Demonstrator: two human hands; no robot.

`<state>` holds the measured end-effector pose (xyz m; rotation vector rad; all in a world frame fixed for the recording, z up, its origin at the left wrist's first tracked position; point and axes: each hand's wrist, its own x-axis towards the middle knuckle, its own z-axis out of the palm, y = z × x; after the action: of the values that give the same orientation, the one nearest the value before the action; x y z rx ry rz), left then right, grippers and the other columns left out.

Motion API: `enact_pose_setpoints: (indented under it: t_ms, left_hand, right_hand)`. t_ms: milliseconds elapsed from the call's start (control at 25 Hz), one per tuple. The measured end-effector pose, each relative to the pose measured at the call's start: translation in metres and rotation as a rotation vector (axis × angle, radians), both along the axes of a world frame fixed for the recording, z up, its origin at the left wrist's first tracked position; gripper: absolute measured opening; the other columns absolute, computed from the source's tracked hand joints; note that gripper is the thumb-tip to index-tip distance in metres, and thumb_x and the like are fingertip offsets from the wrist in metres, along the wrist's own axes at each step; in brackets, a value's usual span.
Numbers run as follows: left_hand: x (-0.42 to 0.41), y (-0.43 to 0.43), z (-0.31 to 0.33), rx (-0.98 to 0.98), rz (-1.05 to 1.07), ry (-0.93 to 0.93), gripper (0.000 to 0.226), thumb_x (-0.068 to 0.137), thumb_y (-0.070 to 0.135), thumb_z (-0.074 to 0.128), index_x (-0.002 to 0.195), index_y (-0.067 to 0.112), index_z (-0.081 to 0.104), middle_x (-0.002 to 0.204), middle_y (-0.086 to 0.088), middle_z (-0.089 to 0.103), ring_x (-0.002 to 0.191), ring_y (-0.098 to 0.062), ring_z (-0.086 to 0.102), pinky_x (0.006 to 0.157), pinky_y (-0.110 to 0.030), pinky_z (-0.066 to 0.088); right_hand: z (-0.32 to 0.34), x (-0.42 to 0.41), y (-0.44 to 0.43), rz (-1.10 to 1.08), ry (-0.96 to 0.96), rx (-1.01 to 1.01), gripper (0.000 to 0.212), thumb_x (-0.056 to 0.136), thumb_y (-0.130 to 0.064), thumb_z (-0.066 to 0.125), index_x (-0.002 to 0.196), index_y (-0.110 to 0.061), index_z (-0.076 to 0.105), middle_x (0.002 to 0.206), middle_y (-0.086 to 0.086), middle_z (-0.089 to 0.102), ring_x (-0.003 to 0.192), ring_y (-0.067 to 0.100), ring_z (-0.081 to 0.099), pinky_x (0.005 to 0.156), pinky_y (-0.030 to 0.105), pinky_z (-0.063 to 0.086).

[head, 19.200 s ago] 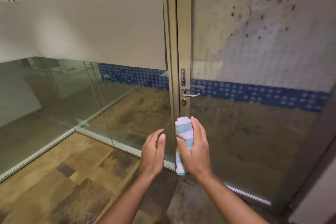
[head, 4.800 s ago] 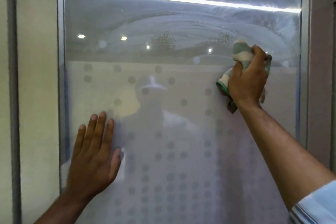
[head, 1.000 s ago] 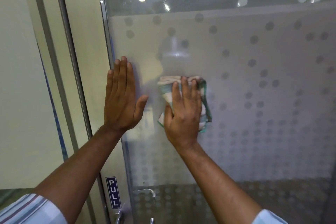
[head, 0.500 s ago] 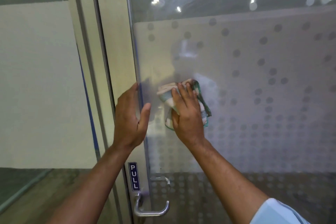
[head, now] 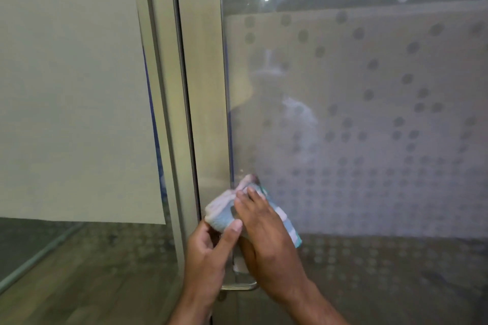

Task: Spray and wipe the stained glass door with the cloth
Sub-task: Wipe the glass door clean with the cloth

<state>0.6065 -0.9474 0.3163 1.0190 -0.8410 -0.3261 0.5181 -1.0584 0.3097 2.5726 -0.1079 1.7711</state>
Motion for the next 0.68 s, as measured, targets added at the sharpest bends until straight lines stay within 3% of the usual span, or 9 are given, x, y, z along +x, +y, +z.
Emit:
enact_pose_setpoints:
  t_ms: [160, 280, 360, 520, 600, 680]
  left_hand:
    - [-0.002, 0.016, -0.030, 0.017, 0.023, 0.195, 0.039, 0.080, 0.020, 0.085, 0.119, 0.017, 0.083, 0.123, -0.007, 0.084, 0.114, -0.018, 0.081, 0.083, -0.017, 0.063]
    - [-0.002, 0.037, -0.042, 0.030, 0.042, 0.296, 0.036, 0.079, 0.014, 0.091, 0.114, 0.020, 0.086, 0.118, -0.009, 0.085, 0.106, -0.018, 0.082, 0.081, -0.022, 0.066]
    - [-0.004, 0.056, -0.048, 0.017, 0.063, 0.343, 0.036, 0.081, 0.019, 0.084, 0.116, 0.025, 0.085, 0.119, -0.011, 0.085, 0.107, -0.020, 0.081, 0.085, -0.024, 0.066]
    - [-0.013, 0.101, -0.064, 0.084, 0.148, 0.337, 0.033, 0.087, 0.014, 0.081, 0.117, 0.026, 0.084, 0.119, -0.012, 0.085, 0.102, -0.020, 0.083, 0.077, -0.026, 0.066]
    - [-0.020, 0.127, -0.074, 0.168, 0.176, 0.274, 0.035, 0.090, 0.016, 0.082, 0.122, 0.031, 0.082, 0.121, -0.009, 0.085, 0.108, -0.026, 0.082, 0.085, -0.034, 0.068]
    - [-0.031, 0.151, -0.081, 0.262, 0.198, 0.227, 0.036, 0.087, 0.025, 0.079, 0.122, 0.035, 0.081, 0.120, -0.005, 0.085, 0.113, -0.029, 0.081, 0.101, -0.047, 0.065]
  right_hand:
    - [-0.030, 0.002, 0.026, 0.043, 0.056, 0.102, 0.052, 0.105, -0.015, 0.062, 0.151, 0.006, 0.049, 0.159, 0.017, 0.051, 0.155, 0.027, 0.043, 0.122, 0.051, 0.041]
    - [-0.034, -0.002, 0.044, 0.095, 0.215, 0.137, 0.066, 0.098, -0.016, 0.067, 0.156, 0.002, 0.043, 0.167, 0.012, 0.042, 0.160, 0.022, 0.033, 0.128, 0.046, 0.033]
    - [-0.034, -0.008, 0.056, 0.115, 0.346, 0.144, 0.075, 0.098, -0.027, 0.069, 0.161, -0.004, 0.037, 0.171, 0.006, 0.037, 0.162, 0.016, 0.026, 0.132, 0.042, 0.026]
    - [-0.027, -0.024, 0.074, 0.192, 0.421, 0.246, 0.078, 0.098, -0.047, 0.065, 0.164, -0.021, 0.033, 0.170, -0.007, 0.037, 0.160, -0.003, 0.017, 0.133, 0.028, 0.014]
    - [-0.020, -0.029, 0.079, 0.219, 0.567, 0.214, 0.080, 0.097, -0.052, 0.061, 0.166, -0.029, 0.027, 0.174, -0.014, 0.025, 0.159, -0.007, 0.005, 0.132, 0.032, 0.007]
    - [-0.015, -0.031, 0.086, 0.261, 0.742, 0.139, 0.081, 0.098, -0.054, 0.059, 0.167, -0.034, 0.022, 0.177, -0.017, 0.011, 0.162, -0.001, 0.000, 0.132, 0.039, 0.003]
